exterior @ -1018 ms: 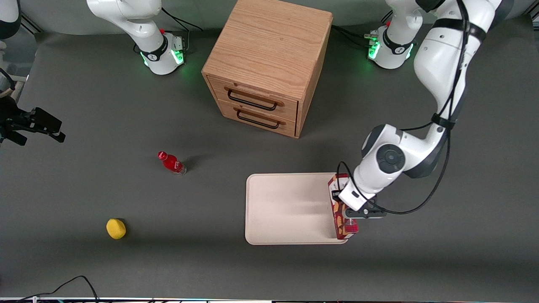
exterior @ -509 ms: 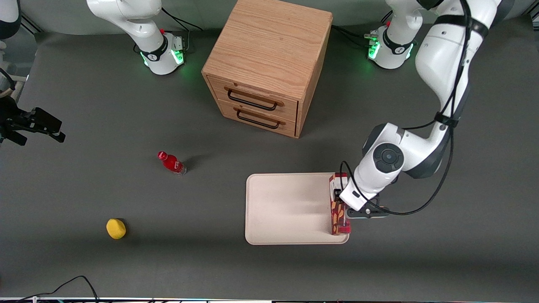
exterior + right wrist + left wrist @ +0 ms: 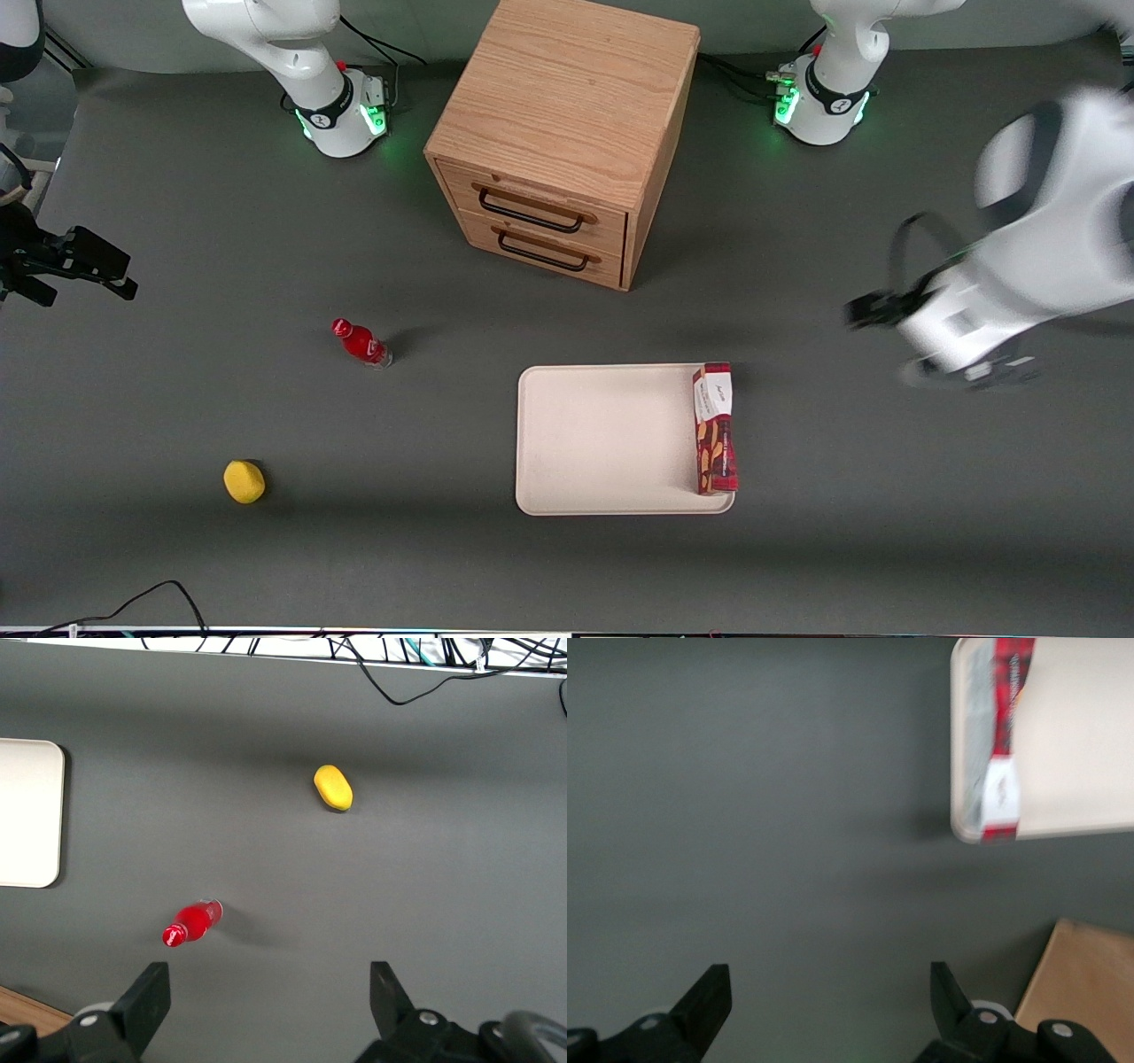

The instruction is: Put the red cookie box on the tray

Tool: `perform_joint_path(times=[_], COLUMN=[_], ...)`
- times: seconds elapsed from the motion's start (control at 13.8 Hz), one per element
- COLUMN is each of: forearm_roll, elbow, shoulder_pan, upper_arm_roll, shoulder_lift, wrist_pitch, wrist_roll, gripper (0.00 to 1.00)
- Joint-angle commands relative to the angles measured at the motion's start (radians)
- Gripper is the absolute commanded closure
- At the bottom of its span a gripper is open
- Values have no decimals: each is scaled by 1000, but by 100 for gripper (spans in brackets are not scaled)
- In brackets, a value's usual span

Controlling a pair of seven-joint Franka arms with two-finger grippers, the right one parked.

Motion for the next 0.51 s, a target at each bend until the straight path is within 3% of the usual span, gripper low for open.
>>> perform_joint_path(times=[0.0,0.22,0.44], forearm_roll=[-31,-20,-18], elbow=[-146,-284,-139], shoulder_pan=[-12,-13,-17], upper_arm_roll=[101,144,144], shoulder_lift=[-206,-357,-270], wrist_pitch=[-87,-87,-151], wrist_roll=[150,172,167], gripper=[0,0,0])
